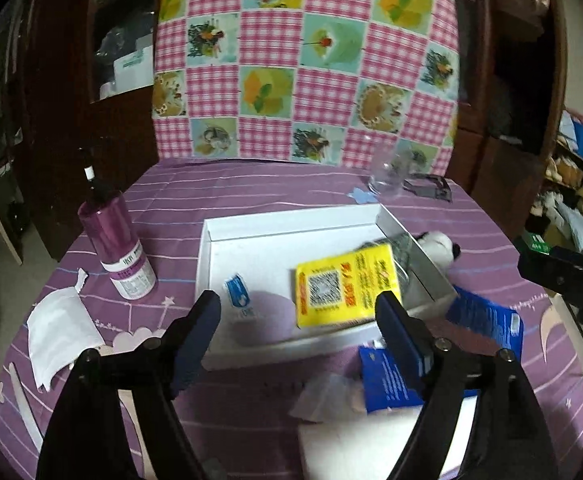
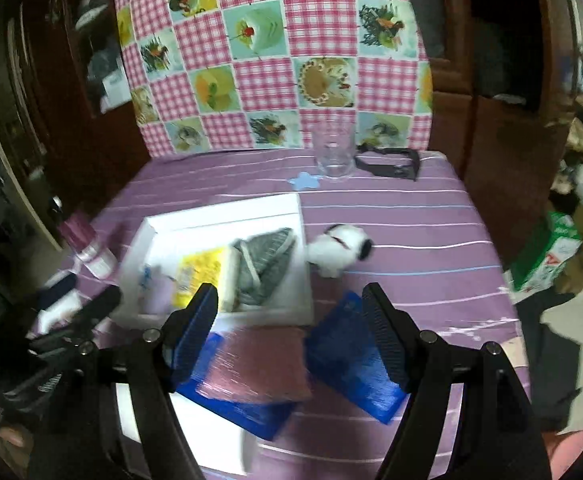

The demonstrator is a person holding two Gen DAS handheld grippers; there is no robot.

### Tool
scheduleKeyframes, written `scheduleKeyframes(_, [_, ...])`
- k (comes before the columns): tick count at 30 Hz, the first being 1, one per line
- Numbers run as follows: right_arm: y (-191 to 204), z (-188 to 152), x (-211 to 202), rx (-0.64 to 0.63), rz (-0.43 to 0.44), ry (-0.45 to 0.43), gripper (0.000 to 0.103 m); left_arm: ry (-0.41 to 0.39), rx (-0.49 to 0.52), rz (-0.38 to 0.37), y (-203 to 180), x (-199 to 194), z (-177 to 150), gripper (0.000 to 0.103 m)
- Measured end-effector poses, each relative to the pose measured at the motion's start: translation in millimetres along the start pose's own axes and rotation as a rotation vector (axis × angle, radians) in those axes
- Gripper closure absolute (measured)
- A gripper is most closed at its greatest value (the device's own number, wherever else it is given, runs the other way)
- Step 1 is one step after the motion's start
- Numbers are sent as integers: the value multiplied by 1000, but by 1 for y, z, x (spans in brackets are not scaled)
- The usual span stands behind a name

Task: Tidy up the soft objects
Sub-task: 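Move both tools from the tray toward the pink glitter sponge and blue packet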

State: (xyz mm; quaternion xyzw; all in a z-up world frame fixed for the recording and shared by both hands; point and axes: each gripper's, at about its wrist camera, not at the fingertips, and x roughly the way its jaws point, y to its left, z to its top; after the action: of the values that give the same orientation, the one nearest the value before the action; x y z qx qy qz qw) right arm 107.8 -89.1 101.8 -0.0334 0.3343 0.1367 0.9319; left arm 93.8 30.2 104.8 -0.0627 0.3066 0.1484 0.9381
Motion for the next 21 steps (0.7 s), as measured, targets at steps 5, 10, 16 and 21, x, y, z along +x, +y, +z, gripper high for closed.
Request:
scheduleKeyframes(5, [3, -23, -6, -105, -127, -36, 28, 5, -22, -88, -8, -1, -13, 18])
scheduleKeyframes(10, [-17, -45, 2, -22, -67, 10, 28, 62, -37, -185, -10, 6, -24, 18])
scheduleKeyframes(16, [-43, -57, 25, 135, 63, 117, 31, 84, -44, -192, -12, 14, -30, 18])
scheduleKeyframes(21, [-43, -61, 23, 136, 74, 105, 31, 107, -16, -202, -19, 19, -38, 18])
